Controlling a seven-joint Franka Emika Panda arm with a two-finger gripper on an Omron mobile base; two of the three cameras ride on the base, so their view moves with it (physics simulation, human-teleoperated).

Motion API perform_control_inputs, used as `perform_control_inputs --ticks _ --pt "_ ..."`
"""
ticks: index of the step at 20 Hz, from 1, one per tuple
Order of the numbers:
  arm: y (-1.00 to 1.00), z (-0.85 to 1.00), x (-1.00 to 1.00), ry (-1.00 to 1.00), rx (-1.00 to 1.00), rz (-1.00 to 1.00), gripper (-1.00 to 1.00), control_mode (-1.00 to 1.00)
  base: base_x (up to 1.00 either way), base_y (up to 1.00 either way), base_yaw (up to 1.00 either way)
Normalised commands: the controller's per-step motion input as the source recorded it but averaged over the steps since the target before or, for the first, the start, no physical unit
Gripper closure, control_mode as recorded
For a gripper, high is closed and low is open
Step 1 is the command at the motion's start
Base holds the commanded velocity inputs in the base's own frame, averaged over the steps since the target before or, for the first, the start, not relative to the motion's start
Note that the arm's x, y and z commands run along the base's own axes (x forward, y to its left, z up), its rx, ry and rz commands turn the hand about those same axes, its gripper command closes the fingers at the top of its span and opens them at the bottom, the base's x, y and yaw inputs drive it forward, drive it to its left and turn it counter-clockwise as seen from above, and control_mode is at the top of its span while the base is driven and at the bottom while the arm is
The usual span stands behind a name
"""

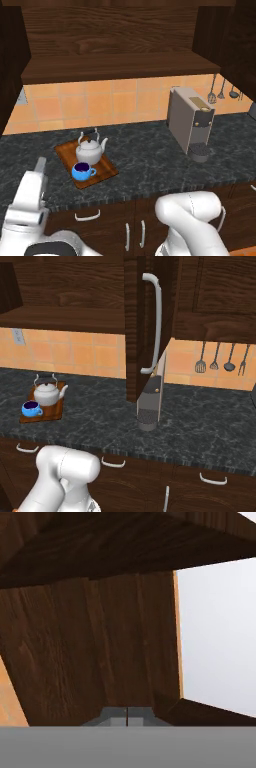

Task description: Pick the kettle from the counter and place it on the tray. Then pick the mug from the cabinet and place it on the tray. Then close the cabinet doors.

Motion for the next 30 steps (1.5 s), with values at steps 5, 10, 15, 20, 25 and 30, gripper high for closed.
perform_control_inputs --ticks 5,10,15,20,25,30 --pt "0.38 0.31 -0.06 0.01 -0.15 -0.16 1.00 -1.00 0.00 0.00 0.00" --pt "0.42 0.00 0.00 0.16 -0.36 -0.03 1.00 -1.00 0.00 0.00 0.00" --pt "0.23 0.17 -0.02 0.01 -0.20 -0.03 1.00 -1.00 0.00 0.00 0.00" --pt "0.39 0.33 0.04 0.01 -0.07 -0.01 1.00 -1.00 0.00 0.00 0.00" --pt "0.55 0.00 0.16 0.07 -0.16 0.00 1.00 -1.00 0.00 0.00 0.00" --pt "0.04 -0.01 -0.45 -0.09 -0.08 -0.03 1.00 -1.00 0.00 0.00 0.00"
